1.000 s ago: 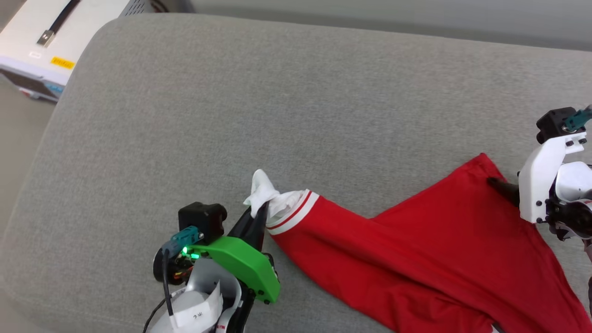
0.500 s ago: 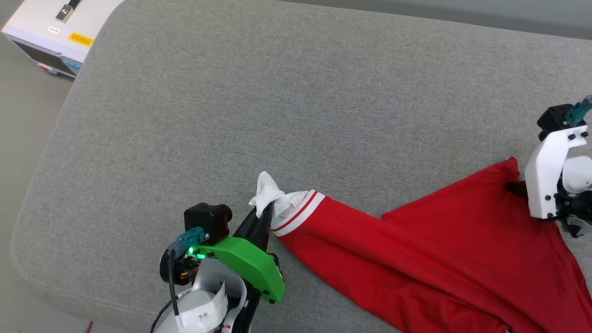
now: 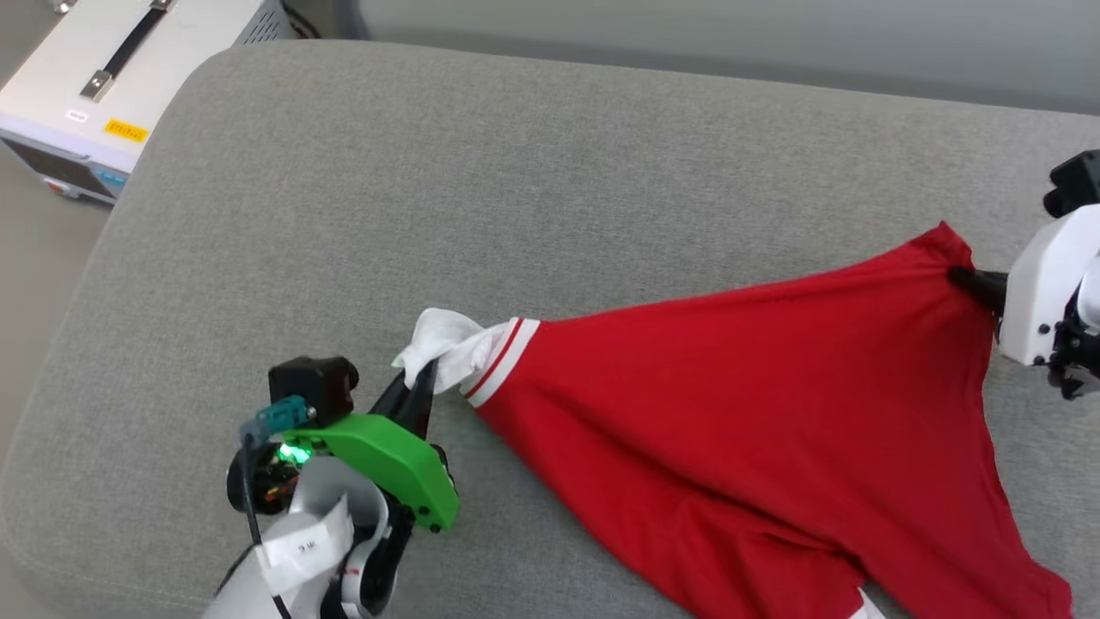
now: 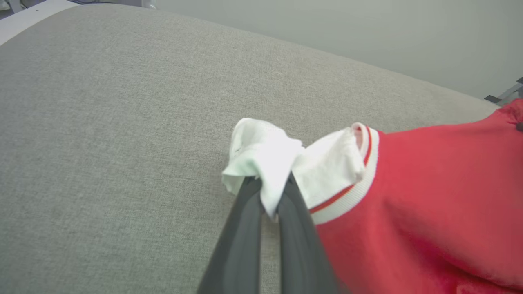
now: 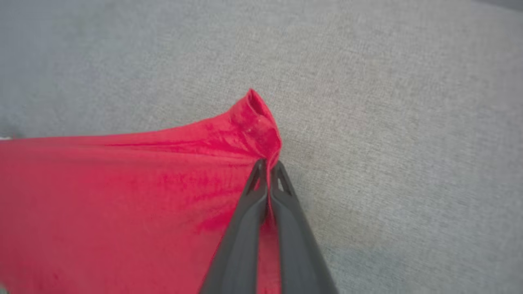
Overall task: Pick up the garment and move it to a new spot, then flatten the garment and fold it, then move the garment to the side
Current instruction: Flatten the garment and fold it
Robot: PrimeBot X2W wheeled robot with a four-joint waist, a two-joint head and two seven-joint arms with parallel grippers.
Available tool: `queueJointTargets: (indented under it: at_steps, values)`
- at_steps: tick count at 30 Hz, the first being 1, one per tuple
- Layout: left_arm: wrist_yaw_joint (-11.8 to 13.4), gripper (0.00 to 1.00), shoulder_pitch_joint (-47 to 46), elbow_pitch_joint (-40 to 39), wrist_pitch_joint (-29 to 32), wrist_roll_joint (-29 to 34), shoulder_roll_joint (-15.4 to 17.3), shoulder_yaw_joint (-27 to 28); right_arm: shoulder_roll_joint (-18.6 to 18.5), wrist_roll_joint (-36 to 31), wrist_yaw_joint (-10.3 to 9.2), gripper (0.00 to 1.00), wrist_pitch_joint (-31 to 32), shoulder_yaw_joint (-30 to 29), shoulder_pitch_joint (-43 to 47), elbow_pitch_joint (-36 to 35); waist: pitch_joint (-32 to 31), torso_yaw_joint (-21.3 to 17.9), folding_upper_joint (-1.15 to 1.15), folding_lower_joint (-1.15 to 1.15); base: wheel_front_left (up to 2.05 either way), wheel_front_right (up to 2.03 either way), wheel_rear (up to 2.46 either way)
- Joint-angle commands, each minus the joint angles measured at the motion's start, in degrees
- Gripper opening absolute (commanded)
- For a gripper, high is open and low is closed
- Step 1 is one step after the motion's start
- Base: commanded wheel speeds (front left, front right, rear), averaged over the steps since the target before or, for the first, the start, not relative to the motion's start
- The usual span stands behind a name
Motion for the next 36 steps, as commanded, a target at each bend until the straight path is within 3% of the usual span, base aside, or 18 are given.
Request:
queueJointTargets:
  at_steps: [1,9,16,27,36]
  values:
    - [-0.46,0.00,-2.63,0.53,0.41,-0.84,0.95,0.97,-0.96,-0.77,-0.03,0.00,-1.16,-1.11,0.41,-0.46,-2.32,-2.77,0.00,0.00,0.00,0.00,0.00]
    - [-3.88,0.00,-15.82,8.06,6.00,-4.67,3.11,4.50,0.51,-5.34,-0.03,0.00,-4.66,-6.81,-2.11,-0.78,-2.32,-7.56,0.00,0.00,0.00,0.00,0.00]
    - [-5.14,0.00,-35.96,19.82,9.06,-3.43,3.10,5.35,3.30,-12.28,-0.03,0.00,-9.03,-10.82,-13.21,1.81,1.71,-10.48,0.00,0.00,0.00,0.00,0.00]
    - [-5.03,0.00,-65.52,34.73,0.35,3.63,4.40,6.37,6.54,-23.17,-0.03,0.00,-18.51,-15.93,-37.22,9.28,10.14,-12.98,0.00,0.00,0.00,0.00,0.00]
    - [-6.16,0.00,-78.10,41.79,-6.57,6.21,4.96,6.30,8.49,-26.89,-0.03,0.00,-25.34,-16.01,-50.33,17.12,16.21,-13.19,0.00,0.00,0.00,0.00,0.00]
